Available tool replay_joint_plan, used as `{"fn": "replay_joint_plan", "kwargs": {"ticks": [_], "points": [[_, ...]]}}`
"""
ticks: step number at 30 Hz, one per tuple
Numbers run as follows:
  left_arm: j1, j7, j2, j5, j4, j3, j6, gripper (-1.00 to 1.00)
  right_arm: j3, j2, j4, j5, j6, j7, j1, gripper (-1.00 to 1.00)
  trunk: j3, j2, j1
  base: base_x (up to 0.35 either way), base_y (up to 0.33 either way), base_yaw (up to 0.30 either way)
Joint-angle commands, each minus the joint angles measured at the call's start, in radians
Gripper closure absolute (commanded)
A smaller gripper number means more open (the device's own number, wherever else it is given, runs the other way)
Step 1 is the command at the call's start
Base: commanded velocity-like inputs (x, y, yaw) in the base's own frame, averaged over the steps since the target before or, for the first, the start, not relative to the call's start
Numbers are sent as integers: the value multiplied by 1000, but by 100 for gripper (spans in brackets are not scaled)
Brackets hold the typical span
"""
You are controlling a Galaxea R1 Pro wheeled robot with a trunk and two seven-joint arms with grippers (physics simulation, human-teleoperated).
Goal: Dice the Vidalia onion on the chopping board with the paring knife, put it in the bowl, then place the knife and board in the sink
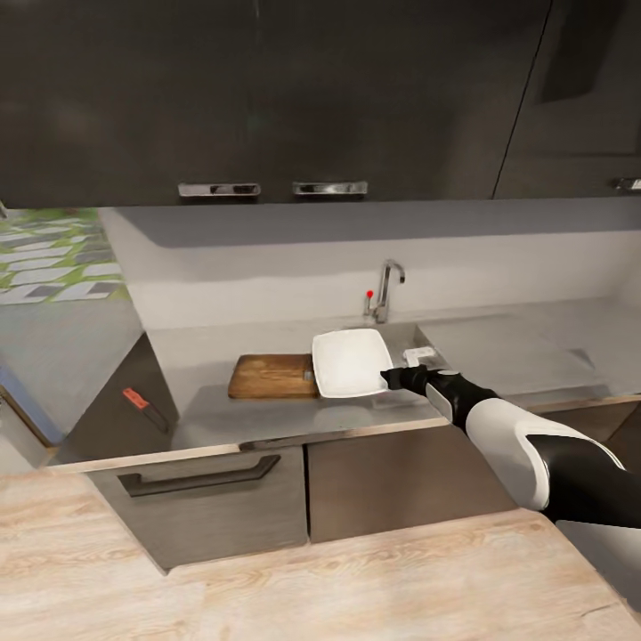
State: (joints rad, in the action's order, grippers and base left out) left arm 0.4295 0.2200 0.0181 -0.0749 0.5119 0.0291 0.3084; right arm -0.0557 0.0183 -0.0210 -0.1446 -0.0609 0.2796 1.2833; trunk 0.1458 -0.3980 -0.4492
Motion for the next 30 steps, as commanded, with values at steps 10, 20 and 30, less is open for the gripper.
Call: {"fn": "replay_joint_plan", "kwargs": {"ticks": [10,20,30], "points": [[0,9,0,-8,-1,3,-2,-100,-10,-7,-16,-10,-109,-2,1,100,2,-2,-1,111,302,0],[0,9,0,-8,-1,3,-2,-100,-11,-8,-22,-10,-146,-2,1,100,2,-2,-1,111,302,0],[0,9,0,-8,-1,3,-2,-100,-10,-8,-22,-10,-152,-2,1,100,2,-2,-1,51,302,0]]}}
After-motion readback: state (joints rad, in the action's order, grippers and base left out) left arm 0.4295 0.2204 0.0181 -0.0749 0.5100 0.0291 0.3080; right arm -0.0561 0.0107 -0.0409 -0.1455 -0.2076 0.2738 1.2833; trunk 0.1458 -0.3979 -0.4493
